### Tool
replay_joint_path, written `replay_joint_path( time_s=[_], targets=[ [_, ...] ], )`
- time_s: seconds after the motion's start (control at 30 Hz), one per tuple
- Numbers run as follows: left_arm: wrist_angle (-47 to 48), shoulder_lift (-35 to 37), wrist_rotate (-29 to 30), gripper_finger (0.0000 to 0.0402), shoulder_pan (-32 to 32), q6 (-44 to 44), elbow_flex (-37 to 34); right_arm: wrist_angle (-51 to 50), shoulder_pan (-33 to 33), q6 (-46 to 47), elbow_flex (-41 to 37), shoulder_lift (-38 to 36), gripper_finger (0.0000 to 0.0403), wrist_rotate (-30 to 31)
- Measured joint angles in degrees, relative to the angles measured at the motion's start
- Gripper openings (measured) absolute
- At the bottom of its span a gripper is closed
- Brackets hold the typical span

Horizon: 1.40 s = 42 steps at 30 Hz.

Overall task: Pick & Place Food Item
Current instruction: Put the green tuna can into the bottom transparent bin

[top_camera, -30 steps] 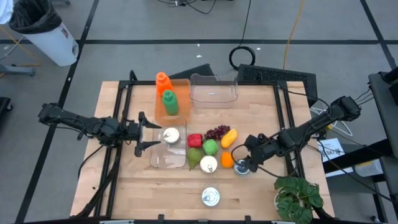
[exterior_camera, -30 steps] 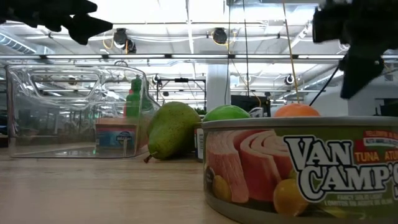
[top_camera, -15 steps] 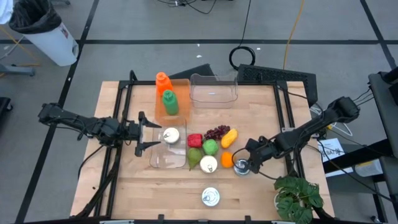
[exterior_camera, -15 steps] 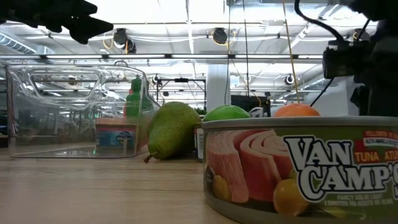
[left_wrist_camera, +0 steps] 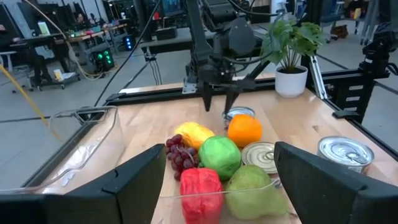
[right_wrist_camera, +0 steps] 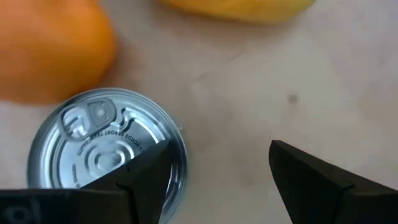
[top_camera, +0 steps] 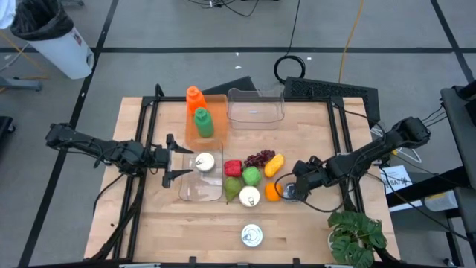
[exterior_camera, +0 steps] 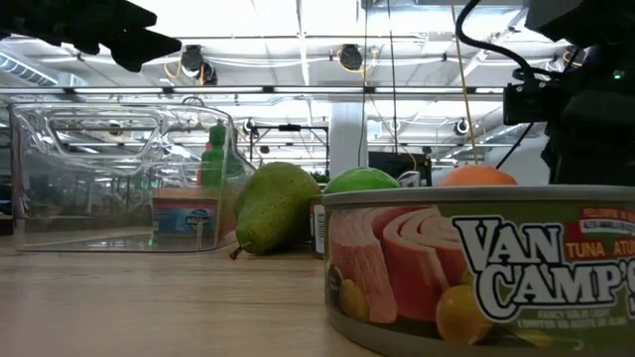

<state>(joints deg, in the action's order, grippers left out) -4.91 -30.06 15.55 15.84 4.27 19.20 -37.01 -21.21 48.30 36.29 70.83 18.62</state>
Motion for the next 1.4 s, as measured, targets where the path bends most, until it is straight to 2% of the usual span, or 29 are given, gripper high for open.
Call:
replay_joint_path(
  time_s=[0.2, 0.33, 0.6, 0.87, 1.1, 1.4],
  targets=[
    [-0.1, 0.0, 0.0, 0.0323, 0.0, 0.0, 0.0, -0.8, 1.3, -5.1, -0.2, 0.0, 0.0254, 8.2],
    [-0.1, 0.0, 0.0, 0.0330, 0.0, 0.0, 0.0, -2.0, 2.4, -7.3, 0.1, 0.0, 0.0254, 9.5],
    [-0.1, 0.0, 0.0, 0.0320, 0.0, 0.4, 0.0, -18.9, 10.6, -8.8, 12.4, 0.0, 0.0254, -6.3],
    [-0.1, 0.0, 0.0, 0.0308, 0.0, -0.4, 0.0, -17.0, 18.6, -26.2, 13.6, 0.4, 0.0270, -17.0],
    [-0.1, 0.0, 0.0, 0.0322, 0.0, -1.4, 0.0, -14.8, 22.1, -31.0, 13.5, 0.6, 0.0319, -17.2],
    [-0.1, 0.0, 0.0, 0.0326, 0.0, -1.6, 0.0, -12.2, 21.5, -32.6, 13.5, 4.3, 0.0311, -15.7]
  ],
)
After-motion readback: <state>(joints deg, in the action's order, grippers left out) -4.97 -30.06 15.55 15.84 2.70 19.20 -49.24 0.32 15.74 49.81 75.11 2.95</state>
